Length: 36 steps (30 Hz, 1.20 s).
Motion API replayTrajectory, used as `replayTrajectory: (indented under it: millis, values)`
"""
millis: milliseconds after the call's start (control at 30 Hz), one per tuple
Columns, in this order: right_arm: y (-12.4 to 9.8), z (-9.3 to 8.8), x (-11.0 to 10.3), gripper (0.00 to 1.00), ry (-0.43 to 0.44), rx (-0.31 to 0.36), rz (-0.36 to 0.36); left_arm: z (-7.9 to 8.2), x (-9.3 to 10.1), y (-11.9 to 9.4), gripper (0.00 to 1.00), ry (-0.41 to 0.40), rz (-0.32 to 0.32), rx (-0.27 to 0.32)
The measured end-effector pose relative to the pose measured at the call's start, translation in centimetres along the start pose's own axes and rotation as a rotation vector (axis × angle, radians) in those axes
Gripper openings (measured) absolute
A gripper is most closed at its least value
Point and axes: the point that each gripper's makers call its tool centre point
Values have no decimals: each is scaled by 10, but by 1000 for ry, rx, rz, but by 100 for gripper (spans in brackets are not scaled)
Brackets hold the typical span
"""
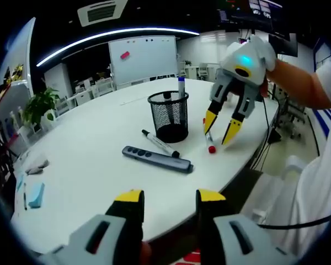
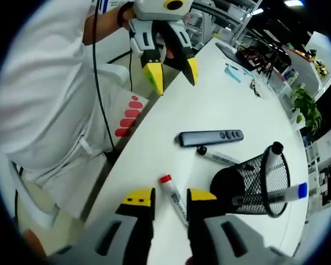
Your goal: Place the scattered laser pointers and whiteboard markers into the pen holder and stack the scattered paper cups together
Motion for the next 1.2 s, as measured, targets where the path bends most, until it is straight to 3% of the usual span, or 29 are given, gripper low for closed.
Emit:
replayTrajectory:
  millis: [1200]
  values:
    - [13, -4, -2, 18, -84, -71, 105, 1, -1, -5, 38, 6, 12, 5]
Point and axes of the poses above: the point that each gripper's makers call its tool centre point, and the gripper's own axes: y roughly forward along the fingers, x roughly to its right, z roughly out of its top, and after that the axes turned 14 degrees about -y, right-handed
